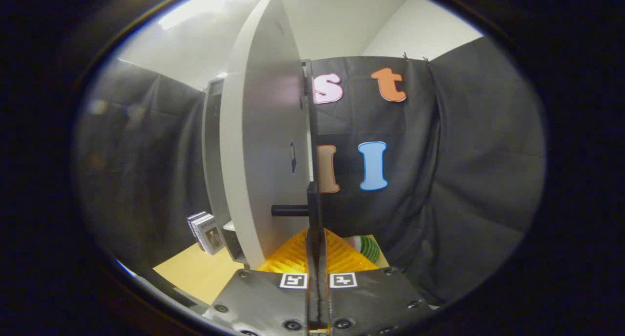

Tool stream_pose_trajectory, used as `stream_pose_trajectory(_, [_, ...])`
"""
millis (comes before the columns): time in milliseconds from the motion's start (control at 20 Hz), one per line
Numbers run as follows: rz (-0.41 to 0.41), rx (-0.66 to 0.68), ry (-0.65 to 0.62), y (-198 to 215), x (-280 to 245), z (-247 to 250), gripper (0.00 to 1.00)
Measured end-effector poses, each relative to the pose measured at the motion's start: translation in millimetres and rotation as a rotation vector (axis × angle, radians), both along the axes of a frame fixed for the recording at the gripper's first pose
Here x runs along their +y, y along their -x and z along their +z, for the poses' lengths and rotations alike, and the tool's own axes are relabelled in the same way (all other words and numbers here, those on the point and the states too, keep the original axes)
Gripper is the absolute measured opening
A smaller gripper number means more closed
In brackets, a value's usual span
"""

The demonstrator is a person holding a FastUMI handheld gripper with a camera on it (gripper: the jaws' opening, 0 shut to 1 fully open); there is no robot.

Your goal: Open the shoe cabinet door, grab the shoes and put them into the shoe cabinet, then close the shoe cabinet door.

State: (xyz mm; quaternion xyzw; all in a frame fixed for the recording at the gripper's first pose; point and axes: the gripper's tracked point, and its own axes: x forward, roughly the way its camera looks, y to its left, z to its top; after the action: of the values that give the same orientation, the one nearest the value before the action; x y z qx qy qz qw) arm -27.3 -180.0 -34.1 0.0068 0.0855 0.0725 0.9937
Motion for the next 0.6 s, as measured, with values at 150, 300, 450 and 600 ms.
stream_pose_trajectory(150, [0.039, 0.003, 0.016, 0, 2, 1, 0.04])
stream_pose_trajectory(300, [0.039, -0.002, 0.047, 2, -2, 0, 0.04])
stream_pose_trajectory(450, [0.008, -0.001, 0.024, 7, -1, 2, 0.03])
stream_pose_trajectory(600, [-0.032, -0.029, 0.06, 36, -9, 1, 0.03])
